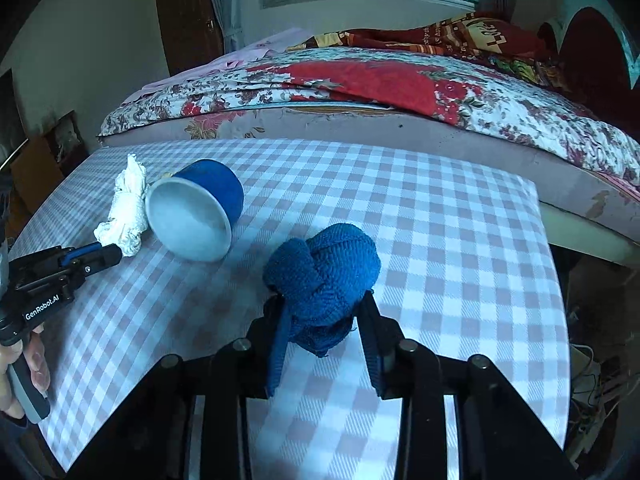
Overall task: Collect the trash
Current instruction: 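Grasp the white tissue cloth with left tool while right tool grasps the dark blue sock, then lift the white cloth with left tool while right tool lifts the blue sock toward the bin, then carry the white cloth with left tool while right tool carries the sock over the bin, then open both tools to drop the white cloth and blue sock into the bin, then move both tools back over the bed toward the white cup and beige cloth, then grasp the beige cloth with left tool while right tool grasps the blue-rimmed white cup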
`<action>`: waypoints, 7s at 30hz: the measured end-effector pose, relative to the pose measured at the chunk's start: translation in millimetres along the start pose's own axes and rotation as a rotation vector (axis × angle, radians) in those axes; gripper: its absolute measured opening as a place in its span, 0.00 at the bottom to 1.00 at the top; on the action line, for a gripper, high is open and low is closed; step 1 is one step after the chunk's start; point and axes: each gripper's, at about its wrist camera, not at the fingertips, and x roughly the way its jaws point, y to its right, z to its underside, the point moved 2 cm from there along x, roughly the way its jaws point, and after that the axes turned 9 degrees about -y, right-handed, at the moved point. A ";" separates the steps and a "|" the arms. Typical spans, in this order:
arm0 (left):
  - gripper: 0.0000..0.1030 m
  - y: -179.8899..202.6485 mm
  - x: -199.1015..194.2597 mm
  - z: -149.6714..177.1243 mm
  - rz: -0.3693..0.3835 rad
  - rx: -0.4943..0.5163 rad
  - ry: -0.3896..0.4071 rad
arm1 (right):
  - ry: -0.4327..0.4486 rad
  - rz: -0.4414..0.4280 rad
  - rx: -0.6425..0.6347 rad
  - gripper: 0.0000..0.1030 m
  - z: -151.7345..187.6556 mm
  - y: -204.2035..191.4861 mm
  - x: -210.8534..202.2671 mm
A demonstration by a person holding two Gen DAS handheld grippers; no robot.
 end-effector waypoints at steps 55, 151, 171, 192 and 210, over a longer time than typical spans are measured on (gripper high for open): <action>0.12 356.9 -138.3 171.3 0.364 0.555 0.034 | 0.199 0.291 0.311 0.34 313.7 143.0 -290.6; 0.99 344.5 -94.1 194.5 0.216 0.411 -0.023 | 0.053 0.444 0.351 0.99 349.7 166.6 -238.3; 0.99 178.2 -102.0 115.2 -0.002 0.194 0.089 | 0.140 0.402 0.215 0.99 212.0 57.0 -189.0; 0.99 -37.8 -73.6 41.9 -0.202 -0.075 0.083 | 0.127 0.106 -0.055 0.98 22.3 -81.4 -51.2; 0.95 -56.8 29.7 -41.4 -0.093 -0.019 0.057 | 0.055 0.038 -0.047 0.06 -87.6 -73.1 71.3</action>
